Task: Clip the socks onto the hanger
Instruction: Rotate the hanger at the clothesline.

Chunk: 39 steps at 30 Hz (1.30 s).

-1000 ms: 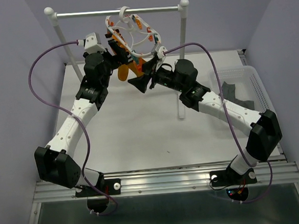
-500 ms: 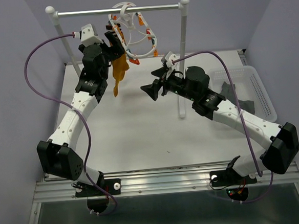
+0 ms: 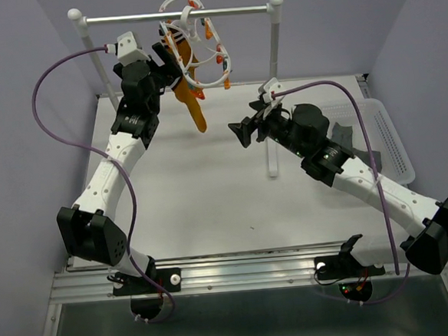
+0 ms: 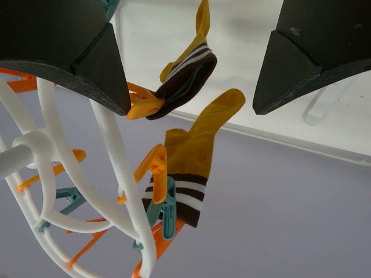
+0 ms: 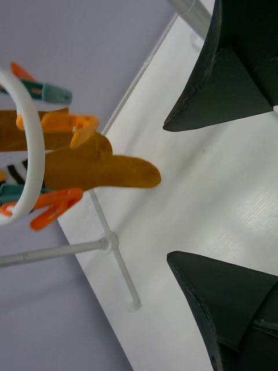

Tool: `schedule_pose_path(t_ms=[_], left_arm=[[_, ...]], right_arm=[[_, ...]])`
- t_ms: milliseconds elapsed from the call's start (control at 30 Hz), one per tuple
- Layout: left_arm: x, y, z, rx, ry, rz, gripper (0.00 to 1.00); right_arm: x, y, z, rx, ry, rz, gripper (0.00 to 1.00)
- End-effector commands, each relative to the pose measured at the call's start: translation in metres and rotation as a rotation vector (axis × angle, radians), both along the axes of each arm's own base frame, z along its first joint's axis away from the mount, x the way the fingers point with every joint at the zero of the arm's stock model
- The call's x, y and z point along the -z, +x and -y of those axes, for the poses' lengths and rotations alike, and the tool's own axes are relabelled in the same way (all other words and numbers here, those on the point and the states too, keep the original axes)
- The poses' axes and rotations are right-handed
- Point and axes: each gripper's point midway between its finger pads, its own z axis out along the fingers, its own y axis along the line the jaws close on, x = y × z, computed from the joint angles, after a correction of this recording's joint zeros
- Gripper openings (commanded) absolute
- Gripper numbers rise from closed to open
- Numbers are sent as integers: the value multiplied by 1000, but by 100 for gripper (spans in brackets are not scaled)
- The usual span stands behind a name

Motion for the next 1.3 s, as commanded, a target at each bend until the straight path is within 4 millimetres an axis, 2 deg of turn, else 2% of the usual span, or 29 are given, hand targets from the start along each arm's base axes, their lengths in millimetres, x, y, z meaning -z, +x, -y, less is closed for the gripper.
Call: schedule_pose_path(t_ms=[0,133,267,333,400,567,633,733,867,1033,1200,1267], left_arm=[[-48,-14,-33,-111,-34,110,99],[-54,-22,-40,-122,-38,123,99],[-59,-29,-47,-140,-28,130,99],[-61,-34,-52,-154,-27,132,99],[-65,-38,-54,-160,-27,139,99],[-73,-50,-60,-166,-25,164,99],[-77,-53,-61,-167,-25,171,99],[-77,-56,-61,-163,-18,171,99],[-77,-61,-64,-173,-20,171,99],[-73,-68,-65,-166,-28,167,99],[-71,-81,-70,-174,-35,167,99],[-70,-90,-73,-181,-44,169,99]], right_arm=[[-3,23,29,167,3,8,89],[-4,41,33,209,-46,46,86],[-14,48,24,189,-77,100,82],[-26,49,18,161,-60,127,74],[-30,51,11,141,-49,139,70],[-57,70,12,219,14,201,58],[-56,75,1,184,-35,242,58],[-60,73,-17,91,-68,295,57],[-72,66,-32,5,-73,345,49],[-74,43,-59,-201,-65,369,47],[-84,39,-74,-276,-30,361,46],[-80,41,-83,-310,-28,346,45]])
